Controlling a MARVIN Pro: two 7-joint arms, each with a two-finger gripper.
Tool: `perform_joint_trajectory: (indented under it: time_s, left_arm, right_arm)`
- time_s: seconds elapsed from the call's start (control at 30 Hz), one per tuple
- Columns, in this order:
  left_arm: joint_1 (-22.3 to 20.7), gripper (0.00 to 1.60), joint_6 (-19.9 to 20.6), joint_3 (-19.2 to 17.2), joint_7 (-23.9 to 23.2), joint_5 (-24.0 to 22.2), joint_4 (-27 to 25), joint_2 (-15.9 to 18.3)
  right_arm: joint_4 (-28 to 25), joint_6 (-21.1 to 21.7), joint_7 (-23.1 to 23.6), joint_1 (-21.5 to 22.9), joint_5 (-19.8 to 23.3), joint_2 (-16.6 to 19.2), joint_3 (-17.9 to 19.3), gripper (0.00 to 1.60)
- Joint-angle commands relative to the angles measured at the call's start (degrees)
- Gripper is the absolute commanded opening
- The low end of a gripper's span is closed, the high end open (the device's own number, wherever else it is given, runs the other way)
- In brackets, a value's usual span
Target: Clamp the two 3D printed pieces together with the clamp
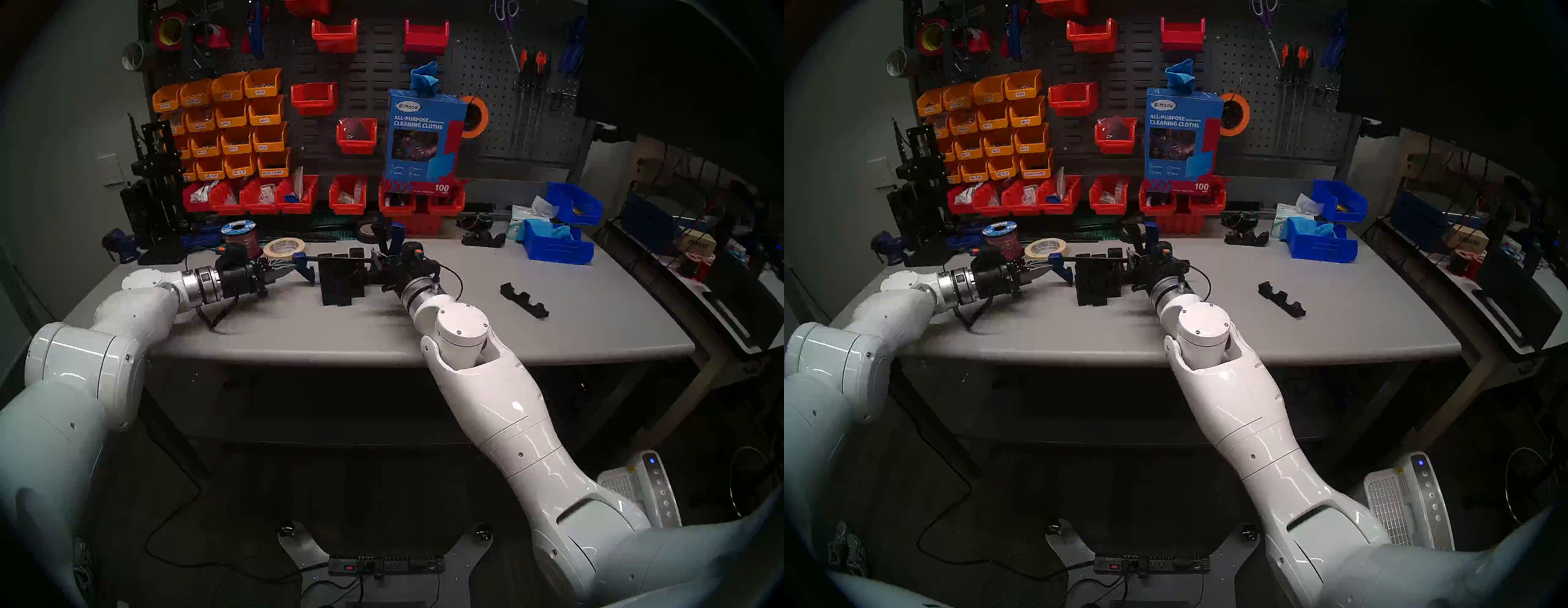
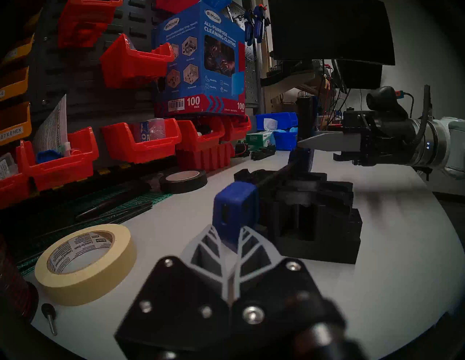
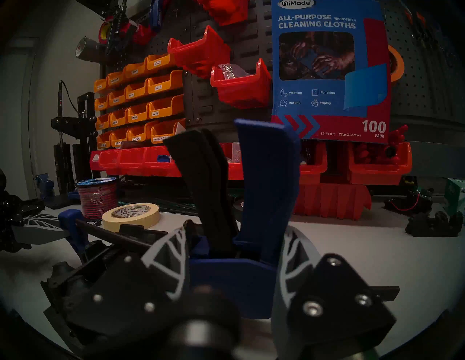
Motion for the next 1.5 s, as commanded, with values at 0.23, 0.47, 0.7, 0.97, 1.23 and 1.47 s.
perform_joint_trajectory:
  time_s: [0.23,0.47,0.7,0.97,1.23,1.47]
  left_arm:
    - [-3.0,0.0,0.09,-0.4,-0.4,-0.31,-1.36,-1.14]
    - [-3.0,0.0,0.07,-0.47,-0.35,-0.22,-1.35,-1.15]
    - [-3.0,0.0,0.05,-0.54,-0.27,-0.1,-1.33,-1.16]
    - [-3.0,0.0,0.02,-0.58,0.05,0.07,-1.31,-1.17]
    - [-3.07,0.0,-0.02,-0.65,0.29,0.36,-1.2,-1.19]
    - [-3.09,0.0,-0.02,-0.73,0.33,0.51,-1.18,-1.2]
  right_arm:
    - [-2.84,-1.1,2.29,1.84,0.98,-1.9,-2.31,0.0]
    - [-3.26,-0.8,2.48,1.82,1.47,-1.78,-2.76,0.0]
    - [-3.47,-0.62,2.68,1.95,1.96,-1.82,-3.28,0.0]
    - [-3.8,-0.09,3.47,2.21,2.68,-1.71,-3.94,0.0]
    - [-3.88,0.23,3.94,2.36,3.32,-1.4,-4.48,0.0]
    - [-3.86,0.32,3.91,2.42,3.69,-1.08,-4.69,0.0]
